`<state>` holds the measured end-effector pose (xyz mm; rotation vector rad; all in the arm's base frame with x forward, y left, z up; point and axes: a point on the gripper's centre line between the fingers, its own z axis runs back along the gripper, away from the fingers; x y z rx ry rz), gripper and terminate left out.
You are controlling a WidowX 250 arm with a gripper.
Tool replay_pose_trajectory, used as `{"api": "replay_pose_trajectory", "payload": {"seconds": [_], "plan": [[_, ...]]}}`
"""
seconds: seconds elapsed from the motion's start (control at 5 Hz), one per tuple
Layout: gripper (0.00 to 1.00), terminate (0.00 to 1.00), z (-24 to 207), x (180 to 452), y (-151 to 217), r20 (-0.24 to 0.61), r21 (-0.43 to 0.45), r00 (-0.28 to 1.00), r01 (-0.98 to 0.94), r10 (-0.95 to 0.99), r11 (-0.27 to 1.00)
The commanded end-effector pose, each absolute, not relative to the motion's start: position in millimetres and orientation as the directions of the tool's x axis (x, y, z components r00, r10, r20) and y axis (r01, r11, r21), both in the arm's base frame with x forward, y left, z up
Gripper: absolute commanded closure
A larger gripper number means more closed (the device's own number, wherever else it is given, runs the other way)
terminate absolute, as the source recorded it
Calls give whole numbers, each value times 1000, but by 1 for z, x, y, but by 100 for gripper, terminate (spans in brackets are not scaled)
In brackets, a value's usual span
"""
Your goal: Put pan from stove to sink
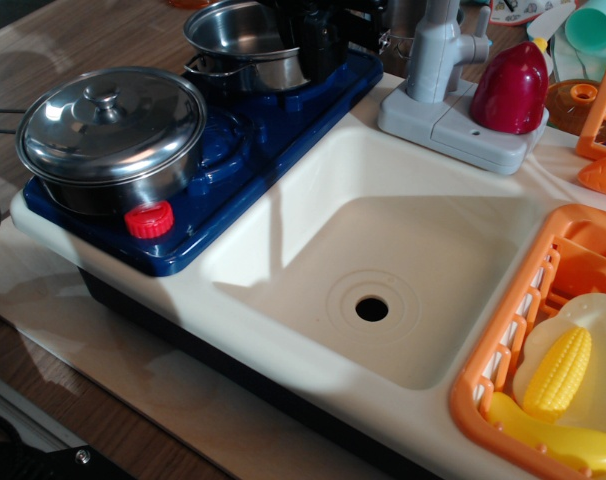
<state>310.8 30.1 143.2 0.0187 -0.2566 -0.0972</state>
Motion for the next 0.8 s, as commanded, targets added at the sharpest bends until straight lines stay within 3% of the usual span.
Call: {"api": "replay_pose_trajectory", "payload": {"seconds": [0.0, 0.6], "plan": [[100, 0, 193, 306, 22, 265, 86, 961, 56, -77, 995], [100, 0, 186, 266, -16, 280, 87, 957, -101, 73, 991]]}}
